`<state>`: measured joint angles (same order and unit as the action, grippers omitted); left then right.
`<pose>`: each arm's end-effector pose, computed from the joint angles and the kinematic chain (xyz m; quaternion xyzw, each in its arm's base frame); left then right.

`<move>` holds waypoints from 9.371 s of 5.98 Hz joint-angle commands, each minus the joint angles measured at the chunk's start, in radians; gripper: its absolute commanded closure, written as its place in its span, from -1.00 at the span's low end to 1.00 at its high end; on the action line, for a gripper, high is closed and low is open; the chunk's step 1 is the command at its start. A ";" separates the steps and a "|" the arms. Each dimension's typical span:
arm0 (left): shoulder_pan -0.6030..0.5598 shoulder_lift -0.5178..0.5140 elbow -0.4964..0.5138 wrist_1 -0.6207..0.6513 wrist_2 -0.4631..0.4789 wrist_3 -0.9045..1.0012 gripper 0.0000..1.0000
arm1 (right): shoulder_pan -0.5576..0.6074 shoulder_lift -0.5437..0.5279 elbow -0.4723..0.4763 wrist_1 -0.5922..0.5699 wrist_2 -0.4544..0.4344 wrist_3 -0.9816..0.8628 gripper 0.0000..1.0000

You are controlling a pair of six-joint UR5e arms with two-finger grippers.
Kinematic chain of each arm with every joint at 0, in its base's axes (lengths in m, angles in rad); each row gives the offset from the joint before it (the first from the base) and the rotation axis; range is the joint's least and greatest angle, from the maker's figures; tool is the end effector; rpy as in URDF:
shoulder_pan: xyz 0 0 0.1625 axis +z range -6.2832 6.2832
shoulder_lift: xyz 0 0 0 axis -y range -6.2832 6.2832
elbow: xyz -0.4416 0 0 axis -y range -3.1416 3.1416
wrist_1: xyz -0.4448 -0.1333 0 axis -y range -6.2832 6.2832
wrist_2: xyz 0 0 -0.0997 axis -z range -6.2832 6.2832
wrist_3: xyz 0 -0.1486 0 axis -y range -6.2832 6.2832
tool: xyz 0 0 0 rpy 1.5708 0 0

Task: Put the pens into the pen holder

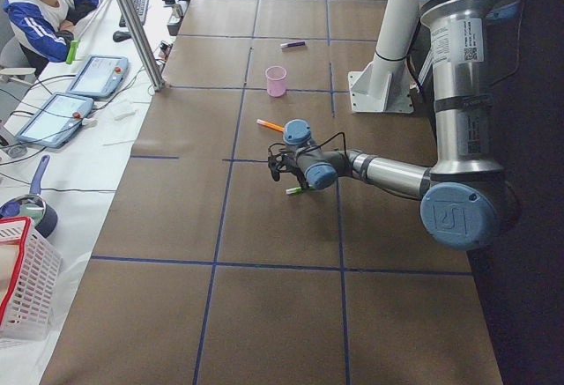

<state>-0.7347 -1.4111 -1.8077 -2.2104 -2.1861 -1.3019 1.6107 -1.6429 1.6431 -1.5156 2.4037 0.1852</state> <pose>0.3600 -0.3893 0.5902 -0.0878 0.4295 -0.1026 0.8929 0.0440 -0.5167 0.6972 -0.0041 -0.4051 0.0915 0.9097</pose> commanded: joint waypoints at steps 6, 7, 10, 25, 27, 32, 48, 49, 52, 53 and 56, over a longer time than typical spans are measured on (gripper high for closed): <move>0.001 -0.017 0.024 0.001 0.034 0.039 -0.11 | 0.000 0.000 -0.005 0.000 -0.002 -0.001 -1.00; 0.005 -0.043 0.050 0.001 0.051 0.039 -0.11 | 0.000 0.000 -0.005 0.000 -0.002 -0.001 -1.00; -0.003 -0.042 0.059 0.001 0.052 0.064 0.11 | 0.000 0.000 -0.005 0.000 -0.003 -0.001 -1.00; 0.182 -0.680 0.046 -0.404 0.627 0.679 1.00 | 0.000 -0.014 0.000 0.000 -0.009 -0.004 -1.00; 0.242 -0.701 0.175 -0.606 0.766 0.684 1.00 | -0.005 -0.014 0.001 0.000 -0.011 -0.004 -1.00; 0.319 -0.727 0.338 -0.710 0.876 0.685 1.00 | -0.005 -0.014 0.003 0.000 -0.012 -0.004 -1.00; -0.035 -0.548 0.083 0.015 0.440 0.438 -1.00 | -0.106 -0.008 -0.411 0.511 -0.009 -0.124 -1.00; -0.038 -0.505 0.085 0.058 0.396 0.499 -1.00 | -0.106 -0.014 -0.437 0.540 -0.011 -0.119 -1.00; -0.041 -0.453 0.067 0.057 0.388 0.529 -1.00 | -0.107 -0.005 -0.450 0.538 -0.018 -0.075 -1.00; -0.041 -0.453 0.068 0.063 0.388 0.529 -1.00 | -0.130 0.001 -0.459 0.535 -0.021 -0.075 -1.00; -0.041 -0.451 0.068 0.063 0.390 0.529 -1.00 | -0.161 0.029 -0.528 0.537 -0.056 -0.075 -1.00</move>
<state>-0.7757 -1.8624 -1.7372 -2.1473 -1.7964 -0.7731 1.4552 -1.6278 1.1437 -0.9800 2.3665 0.1106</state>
